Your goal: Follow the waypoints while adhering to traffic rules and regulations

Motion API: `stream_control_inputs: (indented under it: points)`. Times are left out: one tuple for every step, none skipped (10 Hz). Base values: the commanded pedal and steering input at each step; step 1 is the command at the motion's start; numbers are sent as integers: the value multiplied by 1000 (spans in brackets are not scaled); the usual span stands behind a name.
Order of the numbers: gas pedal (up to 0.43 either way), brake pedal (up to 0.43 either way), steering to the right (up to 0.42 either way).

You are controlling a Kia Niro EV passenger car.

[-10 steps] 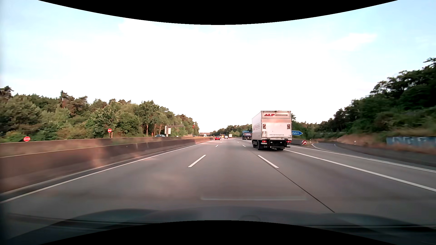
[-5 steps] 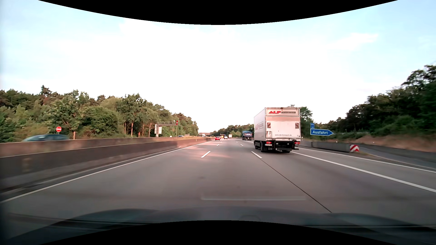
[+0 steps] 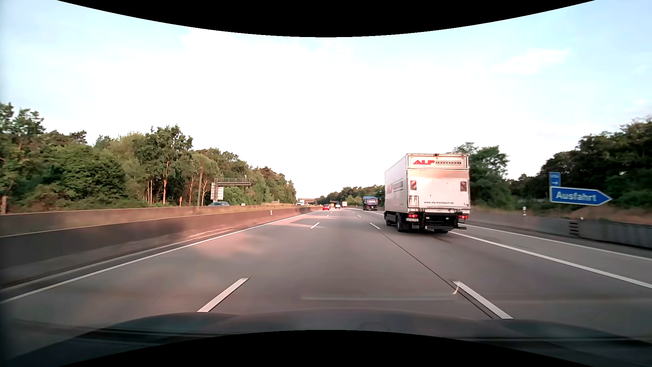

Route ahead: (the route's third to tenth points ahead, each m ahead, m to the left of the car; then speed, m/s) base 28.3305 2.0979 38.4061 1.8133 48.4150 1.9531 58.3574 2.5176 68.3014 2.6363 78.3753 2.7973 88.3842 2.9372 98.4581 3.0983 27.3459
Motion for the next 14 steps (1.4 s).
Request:
stream_control_inputs:
  points:
    - [209, 0, -5]
    - [209, 0, -4]
    - [209, 0, -4]
    - [209, 0, -4]
    - [209, 0, -5]
    - [209, 0, -4]
    - [209, 0, -4]
    - [209, 0, -5]
    - [209, 0, -5]
    - [209, 0, -5]
    - [209, 0, -5]
    - [209, 0, -5]
    - [209, 0, -5]
    - [209, 0, -5]
